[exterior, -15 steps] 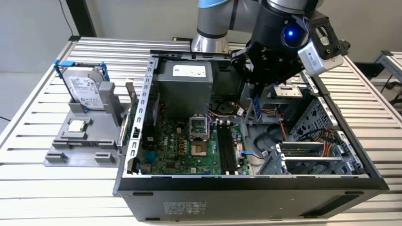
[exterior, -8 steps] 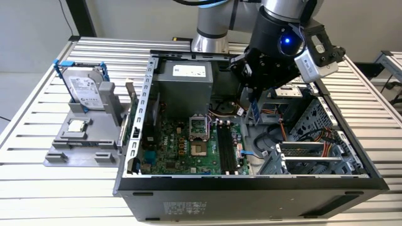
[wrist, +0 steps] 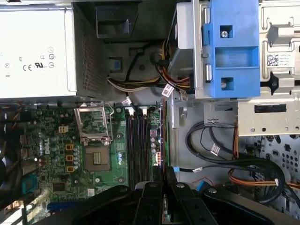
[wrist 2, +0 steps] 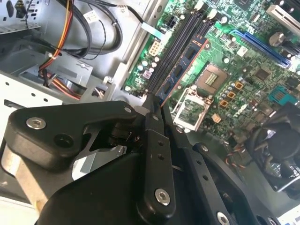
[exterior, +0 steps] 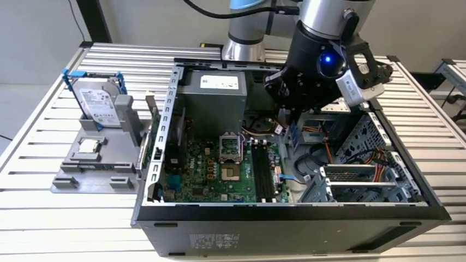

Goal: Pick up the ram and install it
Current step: 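Insert the ram into the slot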

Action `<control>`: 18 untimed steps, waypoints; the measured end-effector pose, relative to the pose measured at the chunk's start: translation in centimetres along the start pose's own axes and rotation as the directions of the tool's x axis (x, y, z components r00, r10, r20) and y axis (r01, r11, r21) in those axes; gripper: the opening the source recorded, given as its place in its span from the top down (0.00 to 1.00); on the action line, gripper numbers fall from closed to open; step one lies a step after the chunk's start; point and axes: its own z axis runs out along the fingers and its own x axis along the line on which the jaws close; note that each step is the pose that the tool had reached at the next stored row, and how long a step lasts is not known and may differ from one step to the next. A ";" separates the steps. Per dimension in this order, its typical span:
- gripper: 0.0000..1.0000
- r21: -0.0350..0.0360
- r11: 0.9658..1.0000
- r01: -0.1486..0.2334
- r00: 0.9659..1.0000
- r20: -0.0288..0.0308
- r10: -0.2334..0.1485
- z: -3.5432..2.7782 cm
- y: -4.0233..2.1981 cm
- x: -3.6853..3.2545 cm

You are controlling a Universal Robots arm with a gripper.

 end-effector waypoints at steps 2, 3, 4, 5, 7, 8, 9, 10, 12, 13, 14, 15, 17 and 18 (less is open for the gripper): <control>1.00 0.005 1.000 0.000 1.000 0.000 0.000 0.34 -0.01 0.00; 1.00 0.006 1.000 0.000 1.000 0.000 0.000 0.52 -0.01 0.00; 1.00 0.007 1.000 -0.001 1.000 0.000 0.001 0.70 -0.02 0.01; 1.00 0.009 1.000 -0.001 1.000 0.000 0.001 0.89 -0.02 0.01; 1.00 0.010 1.000 -0.001 1.000 0.001 0.001 1.25 -0.03 0.01; 1.00 0.009 1.000 -0.001 1.000 0.001 0.001 1.44 -0.03 0.02; 1.00 0.009 1.000 -0.001 1.000 0.001 0.001 1.62 -0.04 0.02; 1.00 0.009 1.000 -0.001 1.000 0.001 0.001 1.80 -0.04 0.02; 1.00 0.010 1.000 -0.001 1.000 0.001 0.001 2.14 -0.05 0.03; 1.00 0.010 1.000 -0.001 1.000 0.001 0.001 2.30 -0.06 0.03; 1.00 0.010 1.000 -0.001 1.000 0.000 0.001 2.49 -0.07 0.03; 1.00 0.010 1.000 -0.001 1.000 0.000 0.001 2.67 -0.07 0.03; 1.00 0.010 1.000 -0.001 1.000 0.001 0.001 3.03 -0.08 0.04; 1.00 0.009 1.000 -0.001 1.000 0.001 0.001 3.23 -0.08 0.04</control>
